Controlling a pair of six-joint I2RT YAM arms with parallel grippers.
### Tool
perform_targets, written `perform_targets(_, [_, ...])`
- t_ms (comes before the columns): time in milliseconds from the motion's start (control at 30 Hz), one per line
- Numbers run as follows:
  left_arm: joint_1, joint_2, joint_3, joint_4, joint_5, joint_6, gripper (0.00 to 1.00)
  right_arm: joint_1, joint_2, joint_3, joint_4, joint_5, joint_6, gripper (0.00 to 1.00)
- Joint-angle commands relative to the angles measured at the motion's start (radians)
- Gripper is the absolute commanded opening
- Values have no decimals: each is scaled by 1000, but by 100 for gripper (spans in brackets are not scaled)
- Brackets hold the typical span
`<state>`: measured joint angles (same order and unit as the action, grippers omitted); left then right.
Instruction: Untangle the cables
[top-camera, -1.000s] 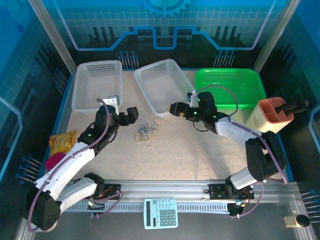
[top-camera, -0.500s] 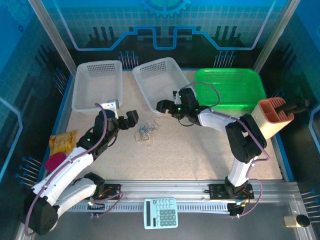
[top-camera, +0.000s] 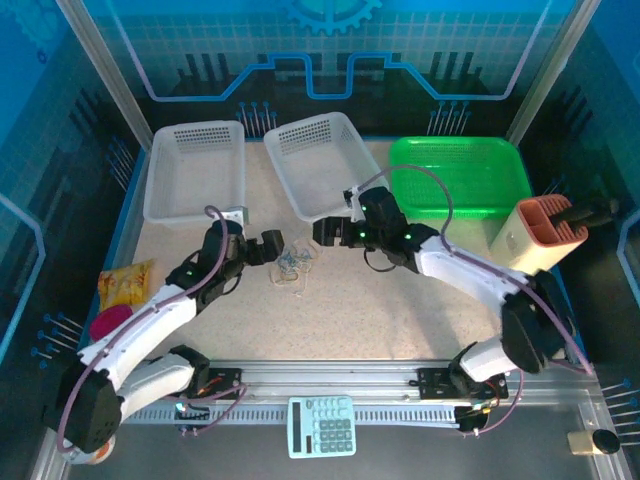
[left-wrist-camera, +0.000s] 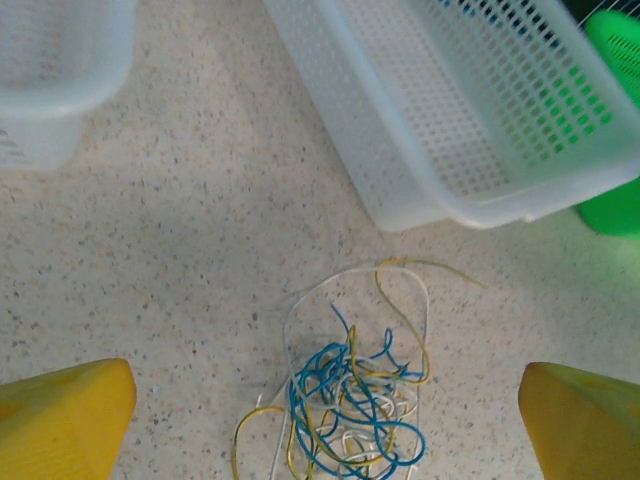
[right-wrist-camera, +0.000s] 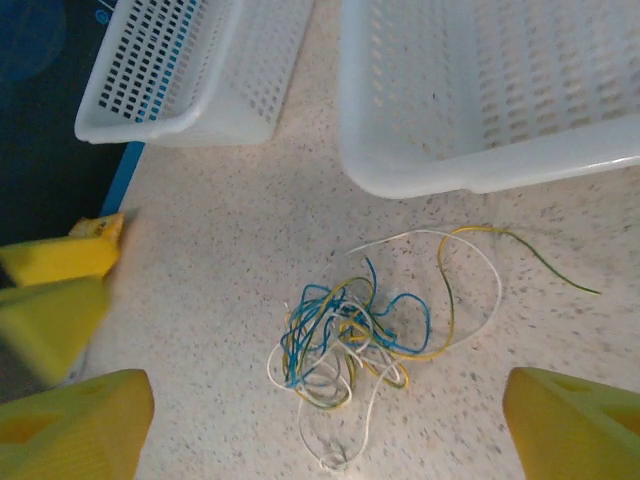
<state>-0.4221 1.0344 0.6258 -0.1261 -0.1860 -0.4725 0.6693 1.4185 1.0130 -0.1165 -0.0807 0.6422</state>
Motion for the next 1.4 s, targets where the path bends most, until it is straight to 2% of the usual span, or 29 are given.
perform_targets(0, [-18,55,3,16,16,10,99,50,-101,-14,-196,252,-132,100])
perform_targets(200, [-43,199,32,63,3,41,99,53,-234,-42,-342,563,-81,100])
perform_targets(267, [-51,249,43,77,1,52,99,36,-263,-56,-374,597,-37,100])
perform_targets(500, [-82,380,85,117,-21,111,99,-40,-352,-175,-356,486,11,100])
perform_targets(867, [-139,484,83,180,-20,126,99,-39,-387,-260,-272,285,-30,100])
perform_targets(1100, [-262,459,88,174,-7,82,99,-41,-332,-239,-221,190,-64,100])
perform_targets(1267, [-368,416,92,162,-20,35,99,-49,-277,-215,-181,188,-38,100])
perform_targets(1367, [-418,368,78,161,-42,4,99,-56,-245,-186,-192,232,-15,100])
